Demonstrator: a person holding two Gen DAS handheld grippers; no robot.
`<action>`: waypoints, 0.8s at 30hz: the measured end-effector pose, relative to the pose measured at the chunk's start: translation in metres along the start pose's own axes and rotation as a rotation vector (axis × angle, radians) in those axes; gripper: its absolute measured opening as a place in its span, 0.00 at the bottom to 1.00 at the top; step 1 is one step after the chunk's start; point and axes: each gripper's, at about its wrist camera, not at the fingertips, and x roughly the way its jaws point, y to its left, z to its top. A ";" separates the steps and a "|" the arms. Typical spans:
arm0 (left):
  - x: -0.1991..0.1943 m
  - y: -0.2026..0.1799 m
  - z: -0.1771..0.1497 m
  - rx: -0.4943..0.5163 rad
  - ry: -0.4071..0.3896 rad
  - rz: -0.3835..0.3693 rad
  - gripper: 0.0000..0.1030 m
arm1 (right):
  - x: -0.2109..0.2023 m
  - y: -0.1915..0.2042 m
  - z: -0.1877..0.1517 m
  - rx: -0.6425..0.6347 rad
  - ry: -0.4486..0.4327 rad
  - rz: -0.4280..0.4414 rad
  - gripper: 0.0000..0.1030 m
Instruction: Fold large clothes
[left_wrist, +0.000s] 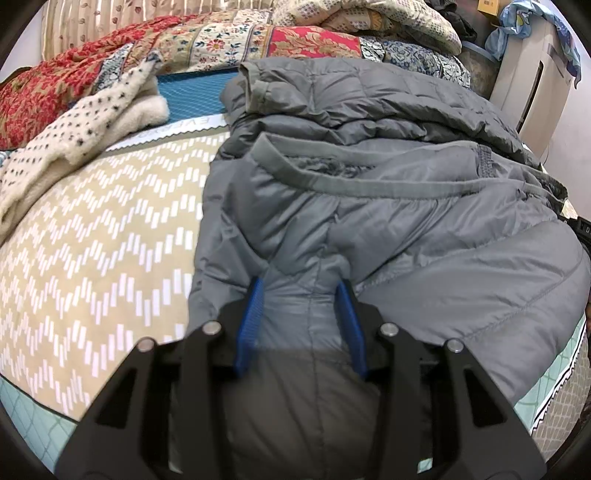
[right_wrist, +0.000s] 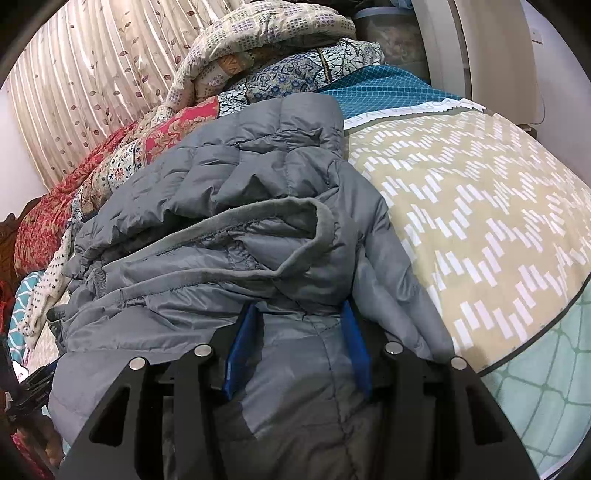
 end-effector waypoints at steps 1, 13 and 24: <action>0.000 0.000 0.000 0.000 0.000 0.000 0.40 | 0.000 -0.001 0.000 0.002 0.000 0.002 0.08; 0.000 0.001 0.000 -0.001 0.000 -0.003 0.40 | 0.000 -0.004 0.001 0.006 -0.001 0.011 0.08; 0.000 0.000 0.000 -0.008 0.003 -0.012 0.40 | 0.000 -0.004 0.001 0.006 -0.001 0.011 0.08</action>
